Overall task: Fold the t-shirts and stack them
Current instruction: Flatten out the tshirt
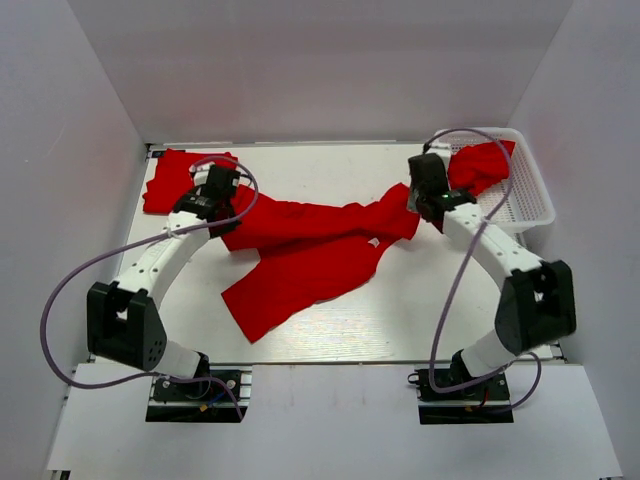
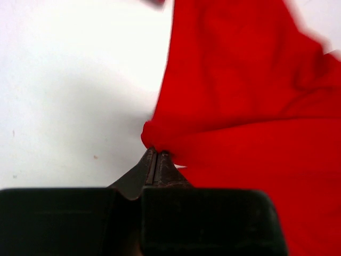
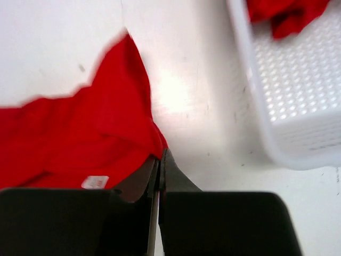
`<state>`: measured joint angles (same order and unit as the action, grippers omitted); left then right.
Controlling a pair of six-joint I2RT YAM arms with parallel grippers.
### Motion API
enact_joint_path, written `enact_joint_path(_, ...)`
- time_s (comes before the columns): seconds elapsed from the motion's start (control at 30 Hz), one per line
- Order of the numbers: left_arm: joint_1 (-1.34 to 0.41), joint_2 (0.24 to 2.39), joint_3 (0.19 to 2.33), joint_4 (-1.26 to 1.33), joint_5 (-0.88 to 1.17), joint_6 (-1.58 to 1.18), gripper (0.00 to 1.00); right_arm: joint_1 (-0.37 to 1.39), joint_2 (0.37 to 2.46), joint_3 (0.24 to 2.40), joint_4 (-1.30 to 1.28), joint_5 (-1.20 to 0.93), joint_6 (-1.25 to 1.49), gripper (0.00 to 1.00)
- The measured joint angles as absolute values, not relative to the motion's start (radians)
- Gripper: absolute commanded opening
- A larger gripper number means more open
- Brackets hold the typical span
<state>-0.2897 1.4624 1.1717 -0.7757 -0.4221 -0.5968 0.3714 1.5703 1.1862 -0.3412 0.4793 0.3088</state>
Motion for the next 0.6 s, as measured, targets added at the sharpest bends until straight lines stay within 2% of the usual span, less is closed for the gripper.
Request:
enact_joint_path(0.23,-0.29,1.38,1.336,-0.739,-0.447,-0.544,0.0,0.341,1.372,1.282,-0.347,0.521,0.316,0.0)
enact_joint_path(0.6,-0.29,1.385,1.825,-0.725,-0.531,-0.398,0.0,0.322,1.222,1.601,-0.341,0.676,0.212,0.0)
